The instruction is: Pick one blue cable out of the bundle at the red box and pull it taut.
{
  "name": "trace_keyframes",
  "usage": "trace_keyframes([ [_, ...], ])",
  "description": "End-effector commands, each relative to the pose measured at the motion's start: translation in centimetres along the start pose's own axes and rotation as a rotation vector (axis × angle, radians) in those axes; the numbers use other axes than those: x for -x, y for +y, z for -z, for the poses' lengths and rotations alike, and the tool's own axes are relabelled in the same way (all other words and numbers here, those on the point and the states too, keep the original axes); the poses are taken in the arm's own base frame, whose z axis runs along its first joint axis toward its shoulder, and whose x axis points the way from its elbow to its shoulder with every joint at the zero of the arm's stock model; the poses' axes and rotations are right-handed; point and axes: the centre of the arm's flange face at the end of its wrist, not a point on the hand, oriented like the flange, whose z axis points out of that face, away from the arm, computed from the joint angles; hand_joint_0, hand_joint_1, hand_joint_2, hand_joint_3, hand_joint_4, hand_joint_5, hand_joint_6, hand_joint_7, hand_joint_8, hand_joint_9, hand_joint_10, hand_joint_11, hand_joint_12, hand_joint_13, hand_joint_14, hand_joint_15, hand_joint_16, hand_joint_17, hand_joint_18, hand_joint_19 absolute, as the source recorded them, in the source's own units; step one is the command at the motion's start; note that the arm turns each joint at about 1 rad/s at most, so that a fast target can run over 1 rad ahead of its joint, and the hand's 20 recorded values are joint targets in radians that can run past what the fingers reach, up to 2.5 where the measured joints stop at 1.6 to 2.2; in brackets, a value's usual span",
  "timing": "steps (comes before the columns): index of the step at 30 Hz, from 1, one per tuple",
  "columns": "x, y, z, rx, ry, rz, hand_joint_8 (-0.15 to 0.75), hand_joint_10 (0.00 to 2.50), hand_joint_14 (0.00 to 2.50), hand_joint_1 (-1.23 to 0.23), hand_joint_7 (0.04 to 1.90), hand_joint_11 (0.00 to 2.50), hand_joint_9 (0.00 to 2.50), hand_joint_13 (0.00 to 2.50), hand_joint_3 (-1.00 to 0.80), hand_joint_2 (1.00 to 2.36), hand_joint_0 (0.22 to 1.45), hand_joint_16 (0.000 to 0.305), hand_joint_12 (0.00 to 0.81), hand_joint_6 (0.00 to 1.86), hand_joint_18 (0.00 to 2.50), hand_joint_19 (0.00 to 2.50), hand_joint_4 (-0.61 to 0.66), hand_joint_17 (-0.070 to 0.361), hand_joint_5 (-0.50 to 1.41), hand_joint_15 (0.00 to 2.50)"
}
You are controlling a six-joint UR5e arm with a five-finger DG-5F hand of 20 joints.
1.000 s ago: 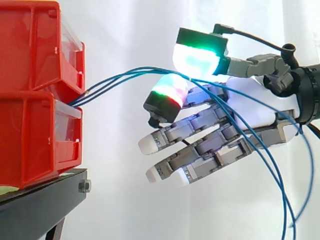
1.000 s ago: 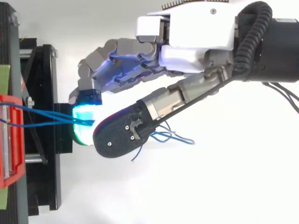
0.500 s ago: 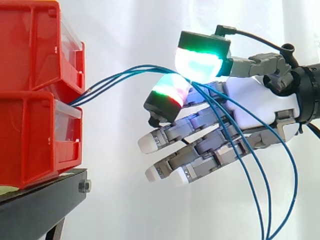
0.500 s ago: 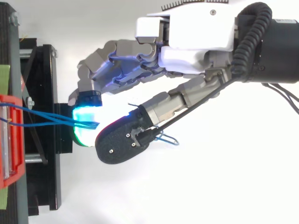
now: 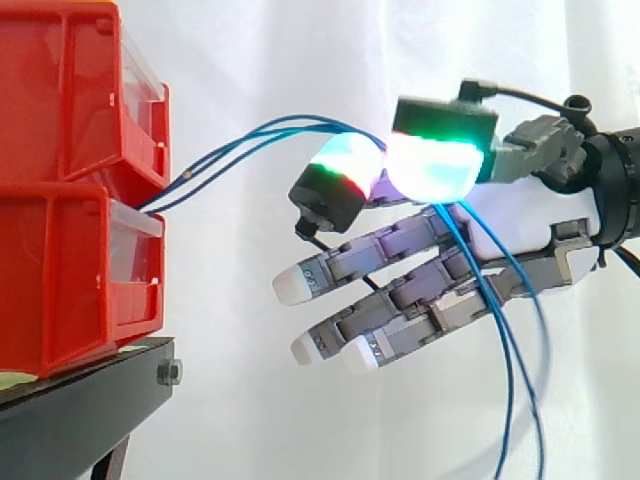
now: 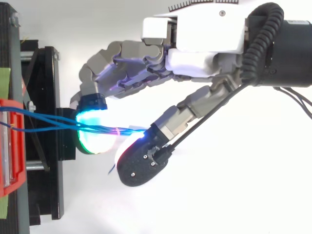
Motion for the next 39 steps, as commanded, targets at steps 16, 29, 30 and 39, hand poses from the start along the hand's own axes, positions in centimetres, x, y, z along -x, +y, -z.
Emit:
trace_keyframes([
  [16, -0.11, 0.07, -0.02, 0.001, 0.001, 0.000, 0.227, 0.00, 0.00, -0.64, 1.02, 0.13, 0.49, 0.08, -0.50, 1.00, 0.51, 0.057, 0.367, 0.83, 0.18, 0.12, -0.08, 0.128, -0.15, 0.00],
  [29, -0.10, 0.00, 0.00, 0.000, 0.001, 0.000, 0.232, 0.00, 0.00, -0.80, 1.03, 0.19, 0.53, 0.11, -0.24, 1.02, 0.63, 0.054, 0.349, 0.86, 0.22, 0.12, -0.04, 0.121, -0.15, 0.00],
  [30, -0.11, 0.07, -0.02, 0.001, 0.001, 0.000, 0.232, 0.00, 0.00, -0.82, 1.01, 0.19, 0.53, 0.11, -0.25, 1.01, 0.64, 0.054, 0.350, 0.86, 0.22, 0.12, -0.03, 0.121, -0.15, 0.00],
  [39, -0.22, -0.01, -0.02, 0.000, 0.003, 0.002, 0.217, 0.01, 0.00, -0.77, 1.06, 0.17, 0.54, 0.11, -0.50, 1.00, 0.62, 0.054, 0.351, 0.81, 0.22, 0.13, 0.01, 0.121, -0.13, 0.00],
])
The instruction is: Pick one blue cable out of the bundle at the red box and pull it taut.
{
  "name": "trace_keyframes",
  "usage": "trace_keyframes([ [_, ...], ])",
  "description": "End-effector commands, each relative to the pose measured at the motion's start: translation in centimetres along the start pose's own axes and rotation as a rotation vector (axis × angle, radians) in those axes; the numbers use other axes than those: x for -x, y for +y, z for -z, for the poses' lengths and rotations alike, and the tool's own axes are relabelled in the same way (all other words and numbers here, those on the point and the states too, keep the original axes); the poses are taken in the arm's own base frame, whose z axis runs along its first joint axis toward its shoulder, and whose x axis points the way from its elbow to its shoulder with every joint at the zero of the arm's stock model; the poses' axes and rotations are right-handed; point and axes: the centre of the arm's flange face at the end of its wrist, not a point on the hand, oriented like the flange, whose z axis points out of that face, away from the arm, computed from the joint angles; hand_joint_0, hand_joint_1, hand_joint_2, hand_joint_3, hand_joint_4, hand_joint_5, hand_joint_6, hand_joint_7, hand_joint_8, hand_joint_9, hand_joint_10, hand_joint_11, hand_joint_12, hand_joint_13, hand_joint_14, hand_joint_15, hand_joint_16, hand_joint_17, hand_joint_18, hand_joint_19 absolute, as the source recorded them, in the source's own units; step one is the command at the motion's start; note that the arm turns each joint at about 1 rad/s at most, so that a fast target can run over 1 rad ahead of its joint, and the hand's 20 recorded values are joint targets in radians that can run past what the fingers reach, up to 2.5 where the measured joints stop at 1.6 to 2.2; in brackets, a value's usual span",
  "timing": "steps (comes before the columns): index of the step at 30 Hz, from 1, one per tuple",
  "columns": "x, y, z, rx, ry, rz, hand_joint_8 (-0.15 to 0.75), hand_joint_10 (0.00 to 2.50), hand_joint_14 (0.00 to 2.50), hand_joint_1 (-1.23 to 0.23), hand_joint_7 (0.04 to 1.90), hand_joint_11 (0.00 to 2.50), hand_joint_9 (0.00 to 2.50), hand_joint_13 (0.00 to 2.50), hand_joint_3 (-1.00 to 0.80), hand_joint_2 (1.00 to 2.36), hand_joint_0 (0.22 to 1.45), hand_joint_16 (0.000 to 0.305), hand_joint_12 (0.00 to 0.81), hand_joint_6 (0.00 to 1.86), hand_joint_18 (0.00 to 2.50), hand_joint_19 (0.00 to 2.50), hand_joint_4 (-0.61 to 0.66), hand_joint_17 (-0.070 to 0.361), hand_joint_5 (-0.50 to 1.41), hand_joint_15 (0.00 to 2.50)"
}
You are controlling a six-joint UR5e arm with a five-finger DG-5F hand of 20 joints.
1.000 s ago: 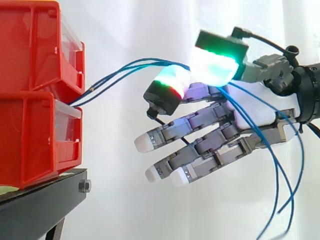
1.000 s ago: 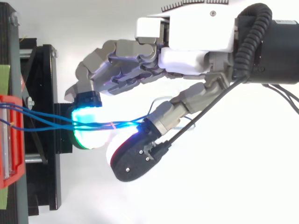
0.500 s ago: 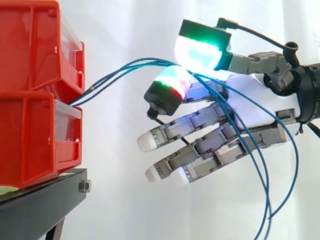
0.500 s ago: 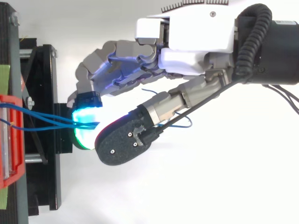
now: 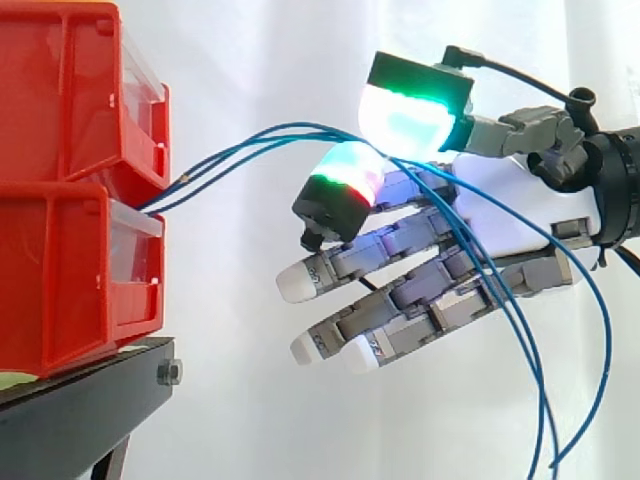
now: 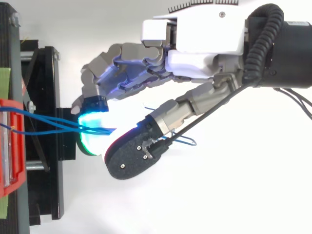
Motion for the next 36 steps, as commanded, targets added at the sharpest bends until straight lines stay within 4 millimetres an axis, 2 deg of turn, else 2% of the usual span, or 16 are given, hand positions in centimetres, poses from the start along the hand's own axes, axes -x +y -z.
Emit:
trace_keyframes([
  [1, 0.0, 0.0, 0.0, 0.001, 0.000, 0.001, 0.217, 0.00, 0.00, -0.77, 1.06, 0.17, 0.54, 0.11, -0.50, 1.00, 0.62, 0.054, 0.351, 0.81, 0.22, 0.13, 0.01, 0.121, -0.13, 0.00],
  [11, -0.1, 0.0, 0.0, -0.001, 0.001, 0.001, 0.224, 0.00, 0.00, -0.61, 1.07, 0.15, 0.54, 0.09, -0.50, 1.00, 0.53, 0.056, 0.362, 0.78, 0.18, 0.13, -0.02, 0.126, -0.11, 0.00],
  [19, 0.9, -0.8, 0.7, -0.062, -0.011, 0.033, 0.229, 0.00, 0.00, -0.60, 1.07, 0.15, 0.54, 0.09, -0.50, 1.00, 0.52, 0.056, 0.363, 0.77, 0.18, 0.13, -0.02, 0.127, -0.12, 0.00],
  [28, 1.5, -1.1, 1.2, -0.105, -0.023, 0.054, 0.224, 0.00, 0.00, -0.63, 1.09, 0.17, 0.54, 0.08, -0.48, 1.00, 0.57, 0.054, 0.352, 0.78, 0.16, 0.13, -0.02, 0.122, -0.12, 0.00],
  [36, 2.0, -1.1, 1.4, -0.116, -0.052, 0.087, 0.237, 0.00, 0.00, -0.77, 1.13, 0.20, 0.56, 0.11, -0.25, 1.01, 0.61, 0.054, 0.351, 0.81, 0.20, 0.12, -0.01, 0.122, -0.12, 0.00],
])
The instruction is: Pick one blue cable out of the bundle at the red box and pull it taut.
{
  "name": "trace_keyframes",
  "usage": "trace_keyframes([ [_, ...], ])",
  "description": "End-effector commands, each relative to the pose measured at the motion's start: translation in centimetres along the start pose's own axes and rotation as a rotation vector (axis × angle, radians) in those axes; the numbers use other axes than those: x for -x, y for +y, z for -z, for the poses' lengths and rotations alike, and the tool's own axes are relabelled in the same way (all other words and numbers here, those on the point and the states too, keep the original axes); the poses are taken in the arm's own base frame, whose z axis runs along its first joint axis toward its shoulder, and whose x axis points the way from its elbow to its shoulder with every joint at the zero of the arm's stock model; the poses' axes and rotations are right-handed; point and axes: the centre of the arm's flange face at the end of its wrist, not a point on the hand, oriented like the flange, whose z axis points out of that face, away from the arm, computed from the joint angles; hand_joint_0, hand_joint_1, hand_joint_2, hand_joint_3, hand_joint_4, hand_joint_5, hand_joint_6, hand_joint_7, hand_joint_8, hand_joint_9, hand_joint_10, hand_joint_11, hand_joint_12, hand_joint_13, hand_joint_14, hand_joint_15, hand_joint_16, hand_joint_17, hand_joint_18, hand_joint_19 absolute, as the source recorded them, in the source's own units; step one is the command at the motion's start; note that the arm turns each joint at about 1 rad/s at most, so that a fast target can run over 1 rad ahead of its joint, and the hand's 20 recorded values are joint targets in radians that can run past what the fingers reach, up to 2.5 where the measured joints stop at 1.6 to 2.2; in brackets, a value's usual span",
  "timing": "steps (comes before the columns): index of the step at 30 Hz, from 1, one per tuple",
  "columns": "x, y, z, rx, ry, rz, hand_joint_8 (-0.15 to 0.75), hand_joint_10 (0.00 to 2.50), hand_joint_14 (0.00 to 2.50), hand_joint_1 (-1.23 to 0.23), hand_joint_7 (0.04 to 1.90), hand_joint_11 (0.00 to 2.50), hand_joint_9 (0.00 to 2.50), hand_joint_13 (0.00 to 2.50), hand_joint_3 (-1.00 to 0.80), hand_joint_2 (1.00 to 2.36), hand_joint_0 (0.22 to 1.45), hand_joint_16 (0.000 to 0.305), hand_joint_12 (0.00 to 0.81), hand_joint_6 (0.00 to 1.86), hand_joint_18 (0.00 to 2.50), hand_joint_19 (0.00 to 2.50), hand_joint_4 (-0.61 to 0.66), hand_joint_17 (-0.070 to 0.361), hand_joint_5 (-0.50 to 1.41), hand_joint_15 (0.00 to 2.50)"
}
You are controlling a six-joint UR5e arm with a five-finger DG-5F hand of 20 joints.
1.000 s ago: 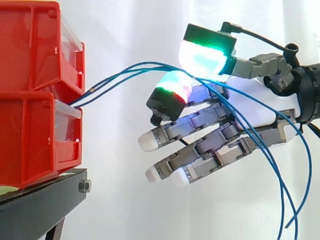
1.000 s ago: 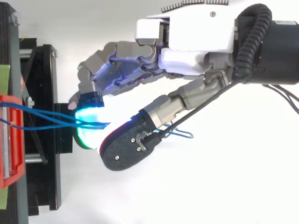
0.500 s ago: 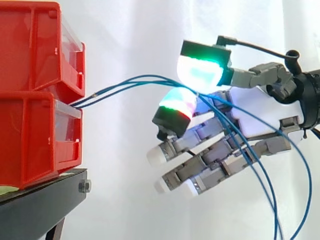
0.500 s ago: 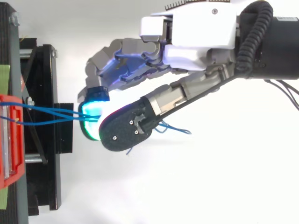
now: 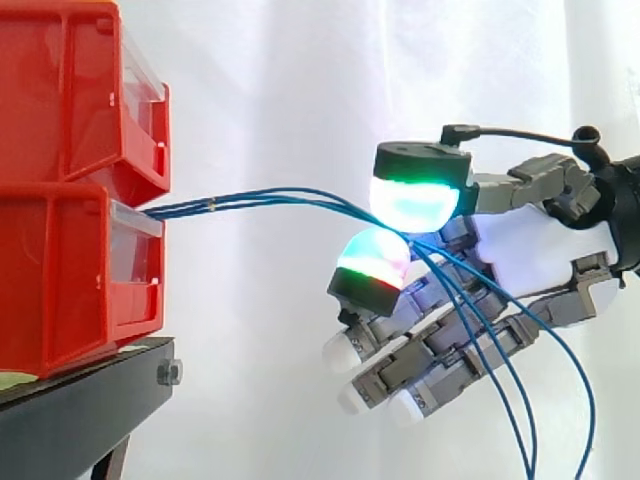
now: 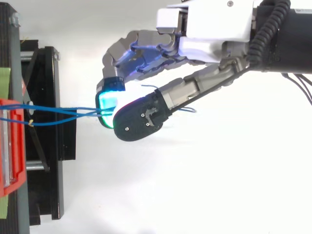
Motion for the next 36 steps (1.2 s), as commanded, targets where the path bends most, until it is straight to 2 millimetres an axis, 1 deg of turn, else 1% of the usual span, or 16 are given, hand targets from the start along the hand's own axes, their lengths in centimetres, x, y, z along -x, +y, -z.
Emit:
trace_keyframes([
  [1, 0.04, -0.04, 0.05, -0.005, -0.007, 0.009, 0.238, 0.00, 0.00, -0.78, 1.13, 0.19, 0.56, 0.11, -0.24, 1.02, 0.62, 0.054, 0.351, 0.81, 0.21, 0.11, -0.01, 0.121, -0.12, 0.00],
  [5, 0.16, 0.03, 0.05, -0.004, -0.009, 0.008, 0.241, 0.00, 0.00, -0.87, 1.07, 0.21, 0.55, 0.13, -0.18, 1.02, 0.65, 0.055, 0.352, 0.84, 0.25, 0.11, 0.00, 0.123, -0.14, 0.00],
  [7, 0.04, 0.03, 0.05, -0.004, -0.007, 0.009, 0.234, 0.00, 0.00, -0.91, 1.07, 0.21, 0.55, 0.14, -0.18, 1.02, 0.68, 0.055, 0.353, 0.86, 0.25, 0.10, -0.05, 0.123, -0.15, 0.00],
  [13, 0.06, 0.26, 0.02, 0.001, -0.009, 0.008, 0.214, 0.00, 0.00, -0.95, 1.13, 0.20, 0.52, 0.13, -0.27, 1.02, 0.76, 0.054, 0.353, 0.88, 0.25, 0.08, -0.14, 0.122, -0.16, 0.00],
  [15, 0.07, 0.56, -0.01, 0.007, -0.009, 0.007, 0.206, 0.00, 0.00, -0.95, 1.12, 0.19, 0.51, 0.12, -0.32, 1.01, 0.79, 0.054, 0.350, 0.89, 0.24, 0.09, -0.20, 0.122, -0.17, 0.00],
  [18, 0.09, 0.60, 0.02, 0.005, -0.011, 0.008, 0.195, 0.00, 0.00, -0.96, 1.13, 0.18, 0.49, 0.11, -0.39, 1.01, 0.82, 0.054, 0.347, 0.89, 0.21, 0.09, -0.25, 0.121, -0.18, 0.00],
  [23, 0.07, 0.59, 0.03, 0.004, -0.009, 0.008, 0.180, 0.00, 0.00, -0.95, 1.07, 0.16, 0.48, 0.09, -0.50, 1.00, 0.85, 0.053, 0.340, 0.89, 0.20, 0.09, -0.24, 0.118, -0.19, 0.00],
  [26, 0.19, 0.58, 0.04, 0.004, -0.011, 0.006, 0.177, 0.00, 0.00, -0.95, 1.00, 0.16, 0.46, 0.10, -0.50, 1.00, 0.82, 0.052, 0.338, 0.88, 0.23, 0.05, -0.18, 0.118, -0.19, 0.00],
  [27, 0.07, 0.59, 0.03, 0.004, -0.009, 0.008, 0.177, 0.00, 0.00, -0.95, 0.90, 0.16, 0.45, 0.10, -0.50, 1.00, 0.76, 0.052, 0.338, 0.88, 0.22, 0.04, -0.15, 0.117, -0.19, 0.00],
  [28, 0.07, 0.59, 0.03, 0.004, -0.009, 0.008, 0.177, 0.00, 0.00, -0.95, 0.88, 0.16, 0.45, 0.09, -0.50, 1.00, 0.73, 0.052, 0.339, 0.88, 0.22, 0.04, -0.14, 0.117, -0.19, 0.00],
  [30, 0.07, 0.59, 0.03, 0.004, -0.009, 0.008, 0.183, 0.00, 0.00, -0.90, 0.95, 0.17, 0.45, 0.07, -0.50, 1.00, 0.60, 0.053, 0.345, 0.86, 0.18, 0.08, -0.12, 0.119, -0.18, 0.00],
  [31, 0.07, 0.59, 0.03, 0.004, -0.009, 0.008, 0.184, 0.00, 0.00, -0.89, 0.95, 0.18, 0.45, 0.07, -0.50, 1.00, 0.59, 0.053, 0.346, 0.85, 0.18, 0.08, -0.11, 0.119, -0.18, 0.00],
  [32, 0.07, 0.59, 0.03, 0.004, -0.009, 0.008, 0.201, 0.00, 0.00, -0.83, 0.96, 0.17, 0.46, 0.07, -0.50, 1.00, 0.53, 0.056, 0.358, 0.85, 0.18, 0.09, -0.10, 0.126, -0.17, 0.00],
  [34, 0.07, 0.59, 0.03, 0.004, -0.009, 0.008, 0.211, 0.00, 0.00, -0.80, 0.95, 0.17, 0.47, 0.07, -0.50, 1.00, 0.50, 0.058, 0.367, 0.84, 0.18, 0.09, -0.08, 0.130, -0.16, 0.00],
  [35, 0.07, 0.59, 0.03, 0.004, -0.009, 0.006, 0.224, 0.00, 0.00, -0.74, 0.96, 0.16, 0.48, 0.08, -0.50, 1.00, 0.47, 0.060, 0.378, 0.84, 0.19, 0.09, -0.07, 0.135, -0.16, 0.00],
  [36, 0.07, 0.59, 0.03, 0.004, -0.009, 0.008, 0.230, 0.00, 0.00, -0.72, 0.96, 0.17, 0.50, 0.08, -0.50, 1.00, 0.46, 0.061, 0.382, 0.83, 0.19, 0.09, -0.06, 0.136, -0.15, 0.00],
])
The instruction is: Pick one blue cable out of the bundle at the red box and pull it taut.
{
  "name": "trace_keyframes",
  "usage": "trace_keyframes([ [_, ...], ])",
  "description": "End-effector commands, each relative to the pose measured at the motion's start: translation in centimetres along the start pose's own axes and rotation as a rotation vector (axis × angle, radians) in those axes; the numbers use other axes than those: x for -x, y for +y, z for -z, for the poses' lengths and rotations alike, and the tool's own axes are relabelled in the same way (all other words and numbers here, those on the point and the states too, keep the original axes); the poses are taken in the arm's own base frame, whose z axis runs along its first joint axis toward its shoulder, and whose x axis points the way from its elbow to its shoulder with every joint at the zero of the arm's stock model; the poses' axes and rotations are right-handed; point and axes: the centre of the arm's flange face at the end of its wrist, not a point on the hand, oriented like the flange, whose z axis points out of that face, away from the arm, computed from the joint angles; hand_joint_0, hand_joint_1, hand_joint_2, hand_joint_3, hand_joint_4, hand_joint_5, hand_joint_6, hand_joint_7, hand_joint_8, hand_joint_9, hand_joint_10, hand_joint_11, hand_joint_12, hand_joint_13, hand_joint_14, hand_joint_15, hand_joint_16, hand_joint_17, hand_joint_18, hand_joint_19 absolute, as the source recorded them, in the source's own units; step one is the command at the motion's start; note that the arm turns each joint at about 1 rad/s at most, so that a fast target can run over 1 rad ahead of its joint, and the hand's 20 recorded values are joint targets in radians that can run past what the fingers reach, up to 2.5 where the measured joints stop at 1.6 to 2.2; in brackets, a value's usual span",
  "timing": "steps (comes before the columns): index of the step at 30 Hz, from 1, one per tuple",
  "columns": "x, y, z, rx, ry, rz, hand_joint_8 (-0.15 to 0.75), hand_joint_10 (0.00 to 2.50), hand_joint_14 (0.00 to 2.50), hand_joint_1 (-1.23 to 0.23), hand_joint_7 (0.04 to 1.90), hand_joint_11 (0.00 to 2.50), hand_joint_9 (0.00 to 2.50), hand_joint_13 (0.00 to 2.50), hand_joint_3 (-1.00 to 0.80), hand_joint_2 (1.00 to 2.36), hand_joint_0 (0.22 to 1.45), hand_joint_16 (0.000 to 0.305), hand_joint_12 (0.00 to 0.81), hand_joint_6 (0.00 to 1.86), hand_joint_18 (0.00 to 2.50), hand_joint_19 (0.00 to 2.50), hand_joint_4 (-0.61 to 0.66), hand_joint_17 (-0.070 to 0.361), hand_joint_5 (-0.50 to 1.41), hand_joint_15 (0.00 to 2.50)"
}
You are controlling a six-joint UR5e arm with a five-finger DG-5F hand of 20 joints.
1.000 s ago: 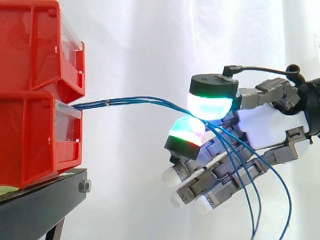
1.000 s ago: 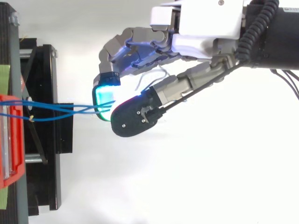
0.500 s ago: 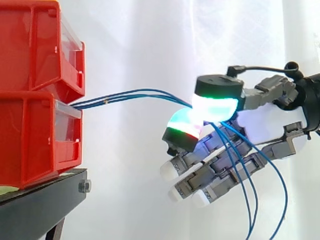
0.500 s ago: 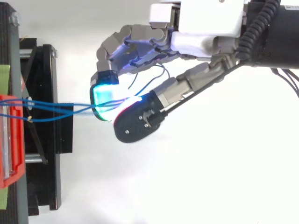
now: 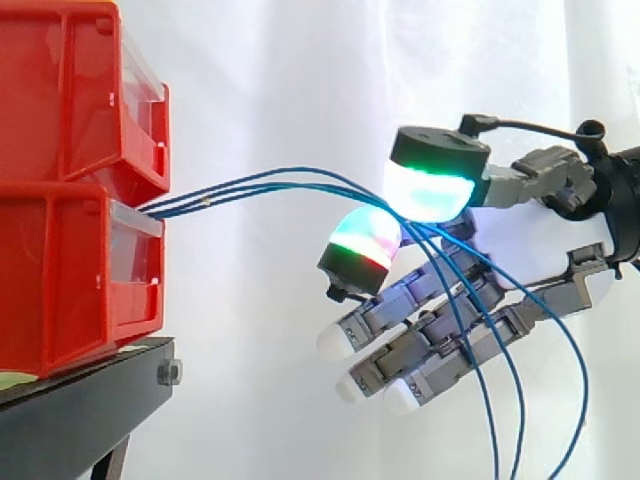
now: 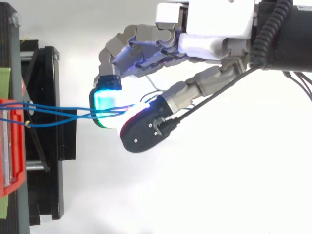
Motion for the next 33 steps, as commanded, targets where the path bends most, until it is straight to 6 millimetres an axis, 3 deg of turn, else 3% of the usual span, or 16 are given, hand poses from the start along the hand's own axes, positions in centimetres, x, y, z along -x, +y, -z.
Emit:
trace_keyframes([
  [1, -0.01, 0.00, 0.00, 0.000, 0.000, 0.000, 0.232, 0.00, 0.00, -0.71, 0.97, 0.16, 0.50, 0.08, -0.50, 1.00, 0.46, 0.061, 0.383, 0.83, 0.19, 0.10, -0.06, 0.137, -0.15, 0.00],
  [10, -0.01, 0.00, 0.00, 0.000, 0.000, 0.000, 0.238, 0.00, 0.00, -0.59, 1.01, 0.16, 0.53, 0.09, -0.50, 1.00, 0.48, 0.060, 0.380, 0.82, 0.18, 0.12, -0.06, 0.134, -0.14, 0.00],
  [23, -0.11, 0.01, -0.01, 0.000, 0.000, -0.001, 0.273, 0.00, 0.00, -0.58, 1.00, 0.16, 0.55, 0.09, -0.50, 1.00, 0.43, 0.065, 0.410, 0.82, 0.18, 0.12, -0.02, 0.147, -0.14, 0.00],
  [29, -0.11, 0.01, -0.01, 0.000, 0.000, -0.001, 0.240, 0.01, 0.00, -0.59, 1.06, 0.18, 0.54, 0.08, -0.50, 1.00, 0.53, 0.056, 0.365, 0.81, 0.14, 0.14, -0.05, 0.126, -0.14, 0.00],
  [33, -0.11, 0.01, -0.01, 0.000, 0.000, -0.002, 0.236, 0.01, 0.00, -0.62, 1.05, 0.18, 0.56, 0.09, -0.32, 1.01, 0.59, 0.054, 0.355, 0.82, 0.15, 0.13, -0.06, 0.121, -0.13, 0.00],
])
